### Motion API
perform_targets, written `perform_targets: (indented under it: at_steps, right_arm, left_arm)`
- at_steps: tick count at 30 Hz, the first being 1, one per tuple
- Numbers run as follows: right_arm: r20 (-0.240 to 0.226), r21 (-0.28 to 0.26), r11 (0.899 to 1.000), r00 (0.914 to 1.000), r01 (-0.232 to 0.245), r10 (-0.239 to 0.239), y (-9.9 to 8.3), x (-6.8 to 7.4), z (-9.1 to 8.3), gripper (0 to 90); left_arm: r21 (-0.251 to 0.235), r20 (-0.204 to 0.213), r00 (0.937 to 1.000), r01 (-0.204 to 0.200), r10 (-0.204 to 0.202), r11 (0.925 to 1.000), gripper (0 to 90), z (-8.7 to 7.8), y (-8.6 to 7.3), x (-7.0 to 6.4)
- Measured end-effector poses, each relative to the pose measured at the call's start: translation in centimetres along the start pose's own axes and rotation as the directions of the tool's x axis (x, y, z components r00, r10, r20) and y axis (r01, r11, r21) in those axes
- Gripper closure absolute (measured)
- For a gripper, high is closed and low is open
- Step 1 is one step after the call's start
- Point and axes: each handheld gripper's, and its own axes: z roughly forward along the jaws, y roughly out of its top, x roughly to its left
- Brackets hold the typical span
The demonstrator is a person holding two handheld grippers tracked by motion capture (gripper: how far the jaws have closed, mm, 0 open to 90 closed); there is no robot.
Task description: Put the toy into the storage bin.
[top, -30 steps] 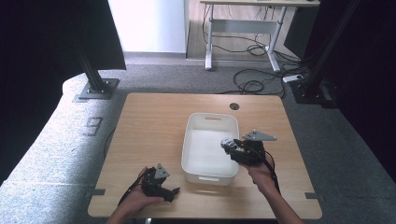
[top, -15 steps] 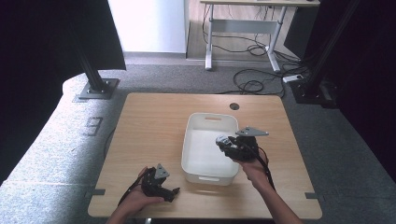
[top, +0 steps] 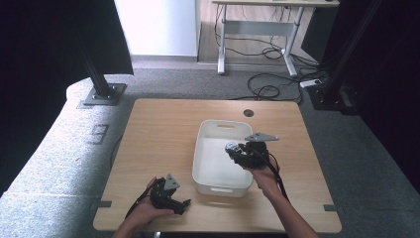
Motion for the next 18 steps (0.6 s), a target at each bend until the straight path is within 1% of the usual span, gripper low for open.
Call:
perform_targets:
  at_steps: [3,10,18]
  right_arm:
    - [0.0,0.005,1.0,1.0,0.005,-0.005,0.1,0.2,0.3,50.6]
    - [-0.004,0.022,1.0,0.9999,0.012,-0.012,0.7,1.0,1.6,50.6]
    - [-0.008,0.04,0.999,0.9998,0.017,-0.016,1.1,1.7,2.8,50.6]
  left_arm:
    - [0.0,0.0,1.0,0.0,0.0,1.0,1.7,0.0,0.0,0.0]
    - [0.0,0.0,1.0,-0.001,0.001,1.0,1.7,0.0,0.0,0.0]
    - [-0.001,0.003,1.0,-0.004,0.004,1.0,1.7,0.0,0.0,0.0]
